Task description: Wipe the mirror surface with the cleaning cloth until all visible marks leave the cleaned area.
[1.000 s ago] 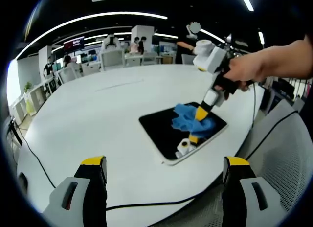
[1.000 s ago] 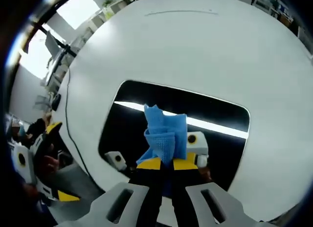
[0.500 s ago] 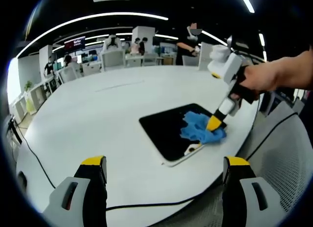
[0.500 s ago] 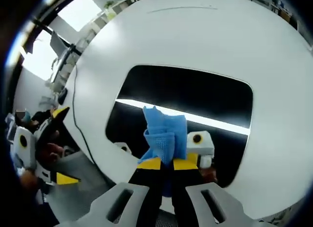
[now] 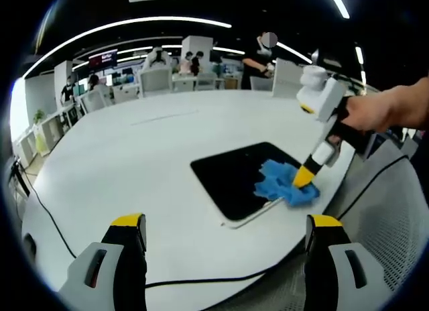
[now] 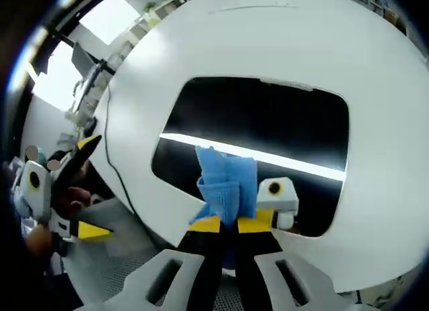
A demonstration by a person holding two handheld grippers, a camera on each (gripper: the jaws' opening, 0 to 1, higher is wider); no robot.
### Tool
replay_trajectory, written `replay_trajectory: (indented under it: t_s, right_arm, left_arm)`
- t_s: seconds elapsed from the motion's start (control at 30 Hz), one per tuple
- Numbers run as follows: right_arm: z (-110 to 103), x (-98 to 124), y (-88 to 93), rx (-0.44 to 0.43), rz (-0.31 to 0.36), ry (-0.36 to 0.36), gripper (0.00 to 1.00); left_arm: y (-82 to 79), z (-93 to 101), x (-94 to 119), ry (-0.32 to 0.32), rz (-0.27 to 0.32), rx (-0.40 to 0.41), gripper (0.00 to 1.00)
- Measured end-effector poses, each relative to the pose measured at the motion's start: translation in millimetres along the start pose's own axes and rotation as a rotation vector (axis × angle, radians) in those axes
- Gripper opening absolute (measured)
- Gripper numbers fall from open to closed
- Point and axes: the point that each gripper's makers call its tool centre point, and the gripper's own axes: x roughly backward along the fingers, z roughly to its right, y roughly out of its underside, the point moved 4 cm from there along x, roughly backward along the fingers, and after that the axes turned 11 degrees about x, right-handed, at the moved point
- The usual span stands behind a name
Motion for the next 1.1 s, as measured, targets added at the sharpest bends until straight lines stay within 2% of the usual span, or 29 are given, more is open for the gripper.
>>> replay_trajectory:
  t_s: [0.13, 0.5, 1.1]
  right_arm:
    - [-0.2, -1.6, 5.0, -0.004, -0.007, -0.009, 0.00]
    - [2.6, 3.8, 3.9, -0.002, -0.008, -0.011, 0.00]
    - [29.0, 17.7, 14.6, -0.054, 0.007, 0.001, 0.00]
  left_arm:
    - [0.3, 0.4, 0.0, 0.003, -0.002, -0.001, 0.99]
    - [0.4, 0.3, 0.4, 0.004, -0.004, -0.003, 0.99]
    - [1.3, 0.6, 0.3, 0.005, -0.010, -0.003, 0.99]
